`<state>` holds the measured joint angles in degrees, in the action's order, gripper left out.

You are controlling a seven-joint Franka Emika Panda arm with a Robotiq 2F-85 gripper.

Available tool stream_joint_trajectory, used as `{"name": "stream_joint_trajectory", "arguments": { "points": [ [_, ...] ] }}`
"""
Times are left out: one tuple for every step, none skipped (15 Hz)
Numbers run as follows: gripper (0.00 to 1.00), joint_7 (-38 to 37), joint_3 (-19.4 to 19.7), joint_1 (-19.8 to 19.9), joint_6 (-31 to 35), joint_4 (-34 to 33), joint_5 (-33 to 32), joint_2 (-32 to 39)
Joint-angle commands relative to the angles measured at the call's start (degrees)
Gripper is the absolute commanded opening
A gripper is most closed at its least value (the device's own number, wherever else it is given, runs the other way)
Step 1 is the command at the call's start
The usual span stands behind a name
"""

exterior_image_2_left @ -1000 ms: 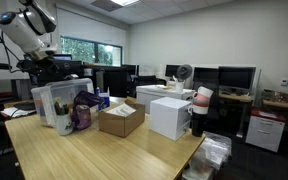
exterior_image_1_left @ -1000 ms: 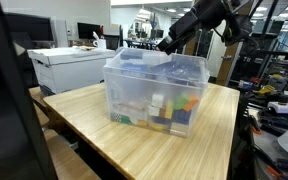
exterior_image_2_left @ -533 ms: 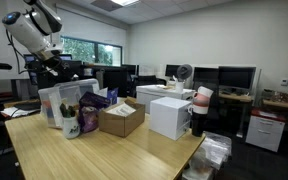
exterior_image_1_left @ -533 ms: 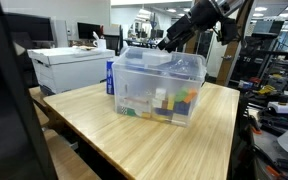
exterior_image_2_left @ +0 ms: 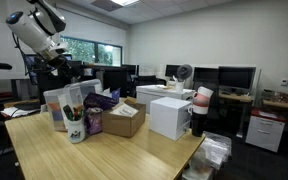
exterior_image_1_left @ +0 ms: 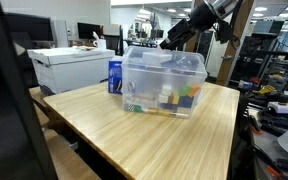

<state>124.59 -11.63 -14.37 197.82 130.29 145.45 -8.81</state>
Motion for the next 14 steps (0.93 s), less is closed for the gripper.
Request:
{"name": "stream_joint_trajectory", "arguments": {
  "points": [
    [1.00,-0.3,-6.4,8.2,0.0,2.8,-0.6,-3.4],
    [1.00,0.0,-7.8,9.9,0.0,3.1,-0.2,-3.7],
    [1.00,0.2,-9.6,12.0,0.0,3.5,-0.3,-4.3],
    [1.00,0.4,-11.2,14.0,0.0,3.9,-0.2,-4.7],
    [1.00,0.7,-13.1,16.2,0.0,4.5,-0.5,-5.3],
    [1.00,0.9,-15.4,18.9,0.1,5.1,-0.7,-6.0],
    [1.00,1.5,-18.1,21.9,0.1,6.0,-1.2,-6.7],
    [1.00,2.1,-20.4,24.6,0.1,6.8,-1.3,-7.1],
    [1.00,3.0,-23.0,27.6,0.1,7.7,-1.5,-7.5],
    [0.97,3.8,-25.4,30.2,0.1,8.4,-1.4,-8.1],
    [0.79,4.8,-27.9,32.9,0.1,9.2,-1.3,-8.7],
    [0.73,5.6,-30.0,35.2,0.1,9.7,-1.0,-9.3],
    [0.72,6.7,-32.3,37.5,0.1,10.3,-0.9,-10.2],
    [0.69,7.4,-34.4,39.7,0.1,10.7,-0.6,-11.1]
  ]
}}
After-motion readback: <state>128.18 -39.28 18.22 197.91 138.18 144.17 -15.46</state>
